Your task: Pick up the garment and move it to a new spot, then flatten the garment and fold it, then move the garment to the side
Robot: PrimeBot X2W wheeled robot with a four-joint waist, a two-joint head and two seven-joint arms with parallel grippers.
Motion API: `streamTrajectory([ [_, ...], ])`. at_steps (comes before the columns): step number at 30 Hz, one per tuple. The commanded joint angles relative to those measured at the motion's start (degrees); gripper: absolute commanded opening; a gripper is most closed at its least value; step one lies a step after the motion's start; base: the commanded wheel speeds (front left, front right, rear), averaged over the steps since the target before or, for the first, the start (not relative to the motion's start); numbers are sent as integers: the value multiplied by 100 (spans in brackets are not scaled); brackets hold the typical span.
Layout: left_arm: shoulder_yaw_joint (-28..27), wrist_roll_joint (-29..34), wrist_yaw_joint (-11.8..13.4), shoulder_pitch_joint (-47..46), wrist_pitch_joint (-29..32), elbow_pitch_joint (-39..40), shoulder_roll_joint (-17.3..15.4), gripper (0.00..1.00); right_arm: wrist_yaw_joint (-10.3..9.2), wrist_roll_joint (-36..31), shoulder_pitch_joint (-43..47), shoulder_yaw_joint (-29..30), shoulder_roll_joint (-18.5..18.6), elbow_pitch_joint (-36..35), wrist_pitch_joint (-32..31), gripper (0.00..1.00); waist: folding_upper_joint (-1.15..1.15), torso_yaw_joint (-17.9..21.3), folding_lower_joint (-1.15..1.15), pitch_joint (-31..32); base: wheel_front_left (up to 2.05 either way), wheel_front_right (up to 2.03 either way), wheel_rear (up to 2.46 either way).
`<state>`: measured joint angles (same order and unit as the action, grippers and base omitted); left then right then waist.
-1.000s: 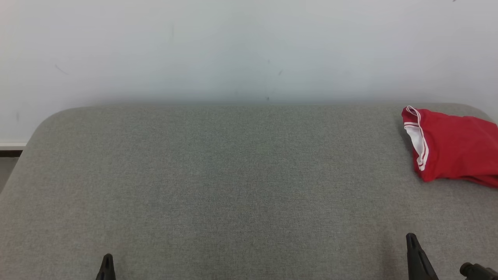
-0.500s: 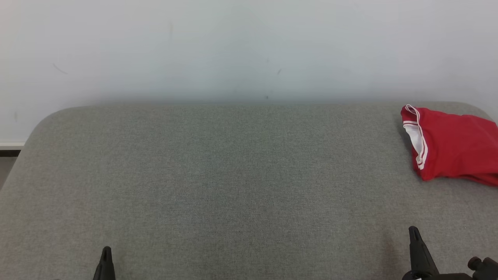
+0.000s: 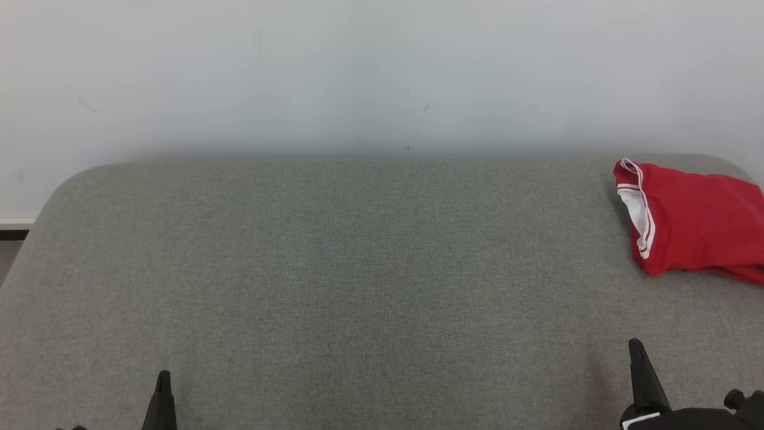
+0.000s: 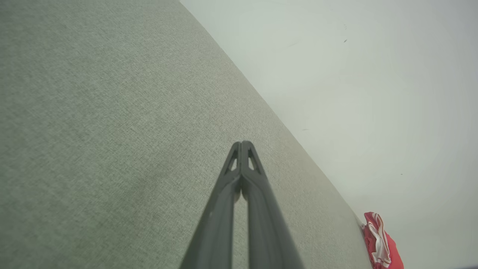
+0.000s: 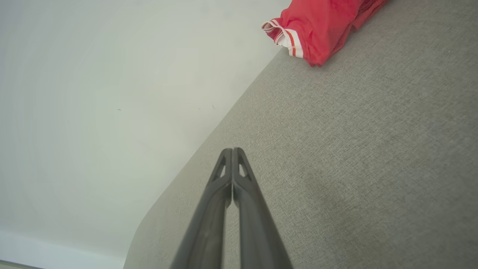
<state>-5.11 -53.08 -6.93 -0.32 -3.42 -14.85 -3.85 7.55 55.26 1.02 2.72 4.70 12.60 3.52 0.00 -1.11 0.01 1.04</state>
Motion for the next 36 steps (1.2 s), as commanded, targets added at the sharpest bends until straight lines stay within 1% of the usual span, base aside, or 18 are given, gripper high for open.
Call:
streamTrajectory([
  [1, -21, -120, -17, -138, 31, 82, -3, 0, -5, 139, -125, 30, -1, -49, -26, 0, 0, 1, 0, -1, 0, 0, 0],
  [23, -73, -1560, -37, -327, 402, 87, 36, 0, -7, 1504, -366, 149, -57, 19, -387, 0, 0, 34, 0, -38, 0, 0, 0],
  [36, -96, -2253, -48, -408, 578, 88, 53, 0, -8, 2156, -477, 209, -87, 54, -562, 0, 0, 53, 0, -58, 0, 0, 0],
])
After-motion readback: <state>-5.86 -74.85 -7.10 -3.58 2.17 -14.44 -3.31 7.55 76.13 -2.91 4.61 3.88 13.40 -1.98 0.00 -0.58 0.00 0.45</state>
